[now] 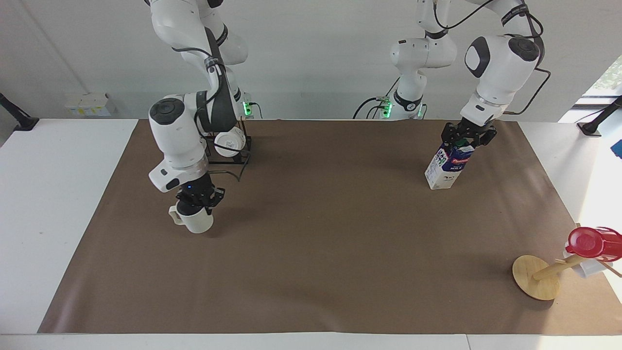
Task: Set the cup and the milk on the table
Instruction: 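Lift the white mug with the right gripper and carry it toward the table center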
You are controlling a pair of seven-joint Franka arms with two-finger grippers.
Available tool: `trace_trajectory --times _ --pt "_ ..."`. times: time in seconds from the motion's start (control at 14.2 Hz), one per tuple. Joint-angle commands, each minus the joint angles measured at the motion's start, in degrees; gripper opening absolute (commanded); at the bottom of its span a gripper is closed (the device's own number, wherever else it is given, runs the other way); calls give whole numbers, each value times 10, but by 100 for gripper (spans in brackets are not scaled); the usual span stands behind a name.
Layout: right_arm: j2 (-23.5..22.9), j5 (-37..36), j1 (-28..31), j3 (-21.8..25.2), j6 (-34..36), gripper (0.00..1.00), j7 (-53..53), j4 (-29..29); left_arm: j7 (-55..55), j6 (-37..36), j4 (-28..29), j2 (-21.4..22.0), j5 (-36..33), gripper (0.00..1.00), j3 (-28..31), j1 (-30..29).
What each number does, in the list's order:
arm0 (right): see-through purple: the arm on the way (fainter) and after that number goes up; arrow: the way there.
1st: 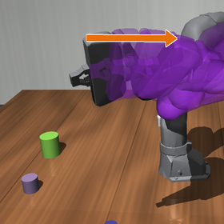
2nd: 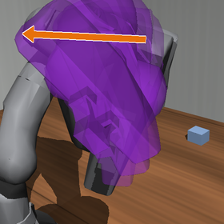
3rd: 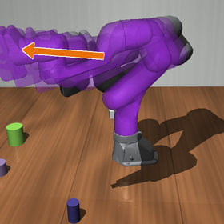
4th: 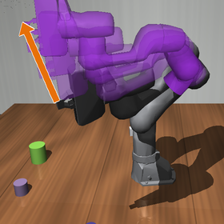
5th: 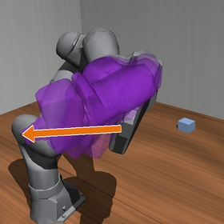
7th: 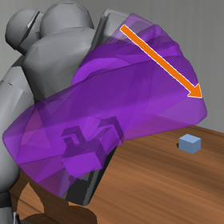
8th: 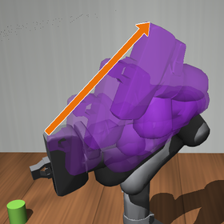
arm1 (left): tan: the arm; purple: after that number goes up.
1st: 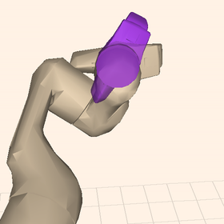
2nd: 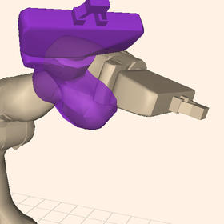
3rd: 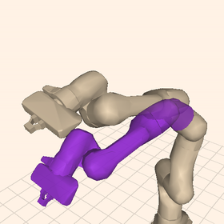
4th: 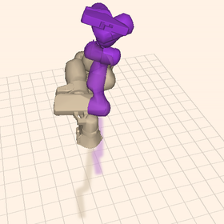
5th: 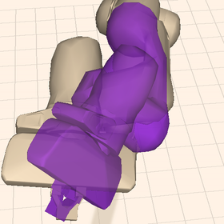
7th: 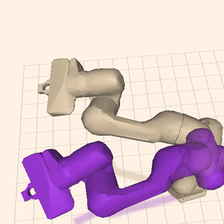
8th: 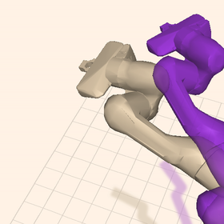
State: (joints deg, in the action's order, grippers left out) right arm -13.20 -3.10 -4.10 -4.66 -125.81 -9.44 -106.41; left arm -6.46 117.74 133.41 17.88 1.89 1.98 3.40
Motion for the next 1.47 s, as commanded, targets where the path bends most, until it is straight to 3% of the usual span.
trace_trajectory --times 0.0,0.35,0.56,0.84,1.4 --pt "-7 -4 -40 -1 36 0 -17 27 10 13 8 1 -11 71 5 6" --pt "-5 0 -143 -1 43 0 -172 36 10 13 7 1 -11 64 5 4" --pt "-9 5 -178 -3 58 0 -210 59 10 9 5 1 -11 60 5 2" --pt "-62 2 -230 -3 101 0 -276 145 11 3 1 -2 -11 59 5 2" --pt "-159 -10 -303 -1 137 0 -378 251 18 -26 -34 -3 -10 55 5 1"
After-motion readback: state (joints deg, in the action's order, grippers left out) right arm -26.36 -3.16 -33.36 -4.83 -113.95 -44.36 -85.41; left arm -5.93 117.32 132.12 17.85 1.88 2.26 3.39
